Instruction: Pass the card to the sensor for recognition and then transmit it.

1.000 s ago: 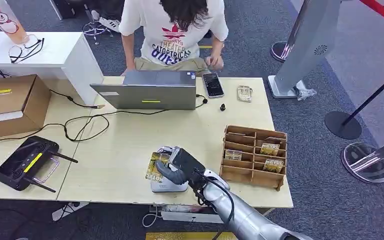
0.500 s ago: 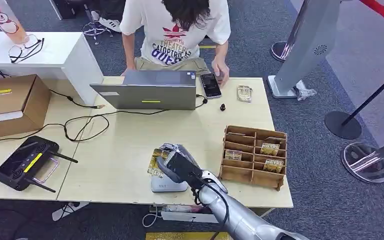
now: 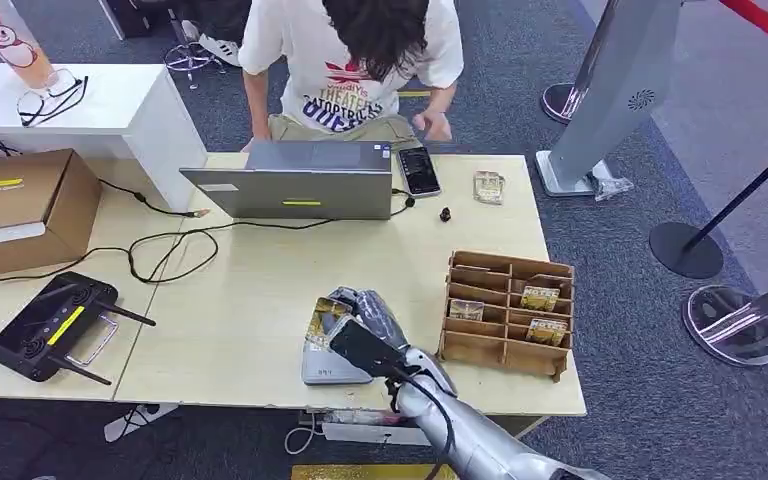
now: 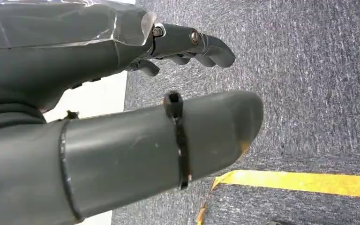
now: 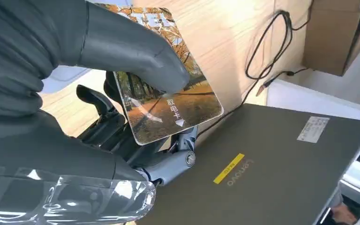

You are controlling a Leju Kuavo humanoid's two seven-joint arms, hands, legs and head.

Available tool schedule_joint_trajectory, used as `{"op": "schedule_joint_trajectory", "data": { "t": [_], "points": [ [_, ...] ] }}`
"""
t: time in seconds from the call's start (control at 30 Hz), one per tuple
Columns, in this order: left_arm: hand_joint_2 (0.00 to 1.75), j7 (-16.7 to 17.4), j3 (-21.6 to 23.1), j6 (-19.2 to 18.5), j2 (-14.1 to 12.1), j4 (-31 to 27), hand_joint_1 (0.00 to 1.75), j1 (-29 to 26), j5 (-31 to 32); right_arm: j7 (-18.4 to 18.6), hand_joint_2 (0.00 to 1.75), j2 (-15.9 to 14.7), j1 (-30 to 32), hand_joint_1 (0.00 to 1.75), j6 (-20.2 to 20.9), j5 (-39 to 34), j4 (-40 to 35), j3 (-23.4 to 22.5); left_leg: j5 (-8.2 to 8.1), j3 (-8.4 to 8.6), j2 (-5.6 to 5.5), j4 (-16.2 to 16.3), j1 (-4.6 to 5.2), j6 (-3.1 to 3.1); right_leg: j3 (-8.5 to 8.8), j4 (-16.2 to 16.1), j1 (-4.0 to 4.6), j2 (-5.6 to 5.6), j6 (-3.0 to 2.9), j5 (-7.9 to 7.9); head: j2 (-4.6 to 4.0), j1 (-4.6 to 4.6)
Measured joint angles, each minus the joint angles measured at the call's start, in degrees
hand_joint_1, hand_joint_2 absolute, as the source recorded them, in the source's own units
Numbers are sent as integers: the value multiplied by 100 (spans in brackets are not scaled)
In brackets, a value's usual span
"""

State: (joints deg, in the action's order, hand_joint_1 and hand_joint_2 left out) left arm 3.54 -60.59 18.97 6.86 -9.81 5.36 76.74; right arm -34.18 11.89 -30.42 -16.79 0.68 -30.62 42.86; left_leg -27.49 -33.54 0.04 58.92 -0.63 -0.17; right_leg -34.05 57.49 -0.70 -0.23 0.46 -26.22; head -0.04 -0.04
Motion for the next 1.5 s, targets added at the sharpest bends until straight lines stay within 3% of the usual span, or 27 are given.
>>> {"op": "schedule_joint_trajectory", "data": {
  "t": [0.63,1.5],
  "points": [
    [0,109,68,-35,70,0,0,121,219,18,175,7,178,175,-496,175,421,0,0,0,1,0,0,0,-1,0,0,1,0,0,0,0],
    [0,162,197,-59,72,0,0,133,227,205,175,7,177,175,-680,326,859,-26,0,1,1,0,0,0,-1,0,0,1,0,0,0,0]
  ]
}}
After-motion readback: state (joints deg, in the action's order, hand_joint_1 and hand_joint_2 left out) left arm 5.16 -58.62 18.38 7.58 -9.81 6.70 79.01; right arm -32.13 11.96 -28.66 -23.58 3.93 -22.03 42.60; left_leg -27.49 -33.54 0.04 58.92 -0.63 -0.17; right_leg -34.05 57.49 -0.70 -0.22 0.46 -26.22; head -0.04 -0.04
